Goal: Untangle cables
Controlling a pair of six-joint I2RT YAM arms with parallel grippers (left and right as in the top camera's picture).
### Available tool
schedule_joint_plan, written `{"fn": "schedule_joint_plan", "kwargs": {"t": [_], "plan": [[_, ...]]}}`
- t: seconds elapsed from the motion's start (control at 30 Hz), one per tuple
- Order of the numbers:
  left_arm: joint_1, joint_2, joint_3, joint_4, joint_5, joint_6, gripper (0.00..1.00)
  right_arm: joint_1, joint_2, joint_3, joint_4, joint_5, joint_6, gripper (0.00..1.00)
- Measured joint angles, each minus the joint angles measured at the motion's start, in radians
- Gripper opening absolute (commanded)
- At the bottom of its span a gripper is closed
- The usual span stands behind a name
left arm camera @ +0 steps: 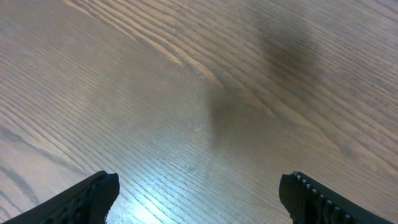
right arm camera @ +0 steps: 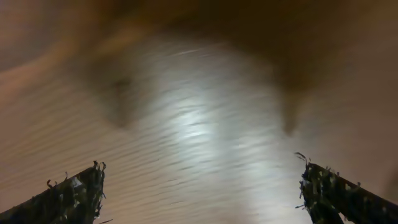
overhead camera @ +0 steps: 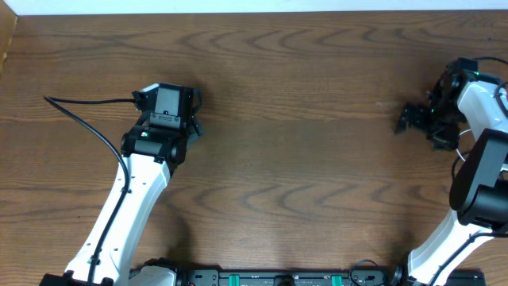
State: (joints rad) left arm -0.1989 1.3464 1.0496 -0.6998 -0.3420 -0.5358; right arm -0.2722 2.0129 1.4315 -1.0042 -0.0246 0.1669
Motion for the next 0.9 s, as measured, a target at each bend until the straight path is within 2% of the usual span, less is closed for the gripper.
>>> {"fn": "schedule_joint_plan", "kwargs": {"t": [0.2,0.47,0.9], "plan": [[0.000,0.000,0.000,0.000,0.000,0.000,0.87,-0.008,0.000,-0.013,0.045,0.145,-0.077,0.99],[0.000,0.000,0.000,0.000,0.000,0.000,0.87,-0.021,0.000,-0.034,0.064,0.197,-0.213,0.99],[0.000,0.000,0.000,0.000,0.000,0.000,0.87,-0.021,0.000,-0.037,0.112,0.034,-0.391,0.99]]}}
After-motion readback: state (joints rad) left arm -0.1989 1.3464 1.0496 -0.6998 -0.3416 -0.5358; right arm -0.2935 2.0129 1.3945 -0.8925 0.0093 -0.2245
